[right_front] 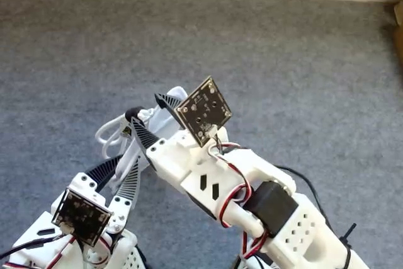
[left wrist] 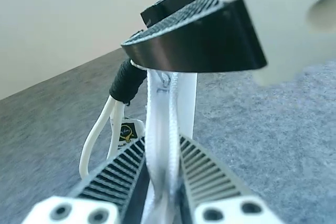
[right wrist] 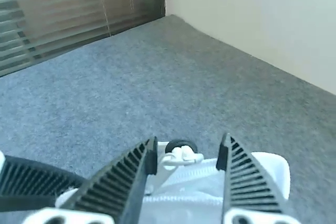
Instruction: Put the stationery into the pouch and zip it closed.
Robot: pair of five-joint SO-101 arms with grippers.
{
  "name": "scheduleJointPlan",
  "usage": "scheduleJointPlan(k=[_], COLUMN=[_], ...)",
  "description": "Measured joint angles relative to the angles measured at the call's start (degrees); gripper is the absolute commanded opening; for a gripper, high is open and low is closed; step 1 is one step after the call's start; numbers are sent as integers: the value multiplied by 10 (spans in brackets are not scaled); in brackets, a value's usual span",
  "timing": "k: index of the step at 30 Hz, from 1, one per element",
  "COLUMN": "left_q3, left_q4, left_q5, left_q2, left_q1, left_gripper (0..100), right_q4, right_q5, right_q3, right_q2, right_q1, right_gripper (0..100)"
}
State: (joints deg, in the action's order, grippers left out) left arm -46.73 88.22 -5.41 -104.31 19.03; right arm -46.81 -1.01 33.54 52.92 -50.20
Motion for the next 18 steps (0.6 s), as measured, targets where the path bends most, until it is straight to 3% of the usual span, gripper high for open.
scheduleJointPlan(k=[5,11,18], left_q3=[0,0,0], left_q4=[0,0,2], left_q5=[0,0,1], left_q2=[0,0,0], left_q1=[0,0,0], left_gripper=[5,5,5], right_q4=[-14,-14,-14], right_q5=[0,0,43], right_q3=[-1,-2,-3], right_q2=[1,1,1], right_q1=[0,5,25], right_gripper=[183,22,8])
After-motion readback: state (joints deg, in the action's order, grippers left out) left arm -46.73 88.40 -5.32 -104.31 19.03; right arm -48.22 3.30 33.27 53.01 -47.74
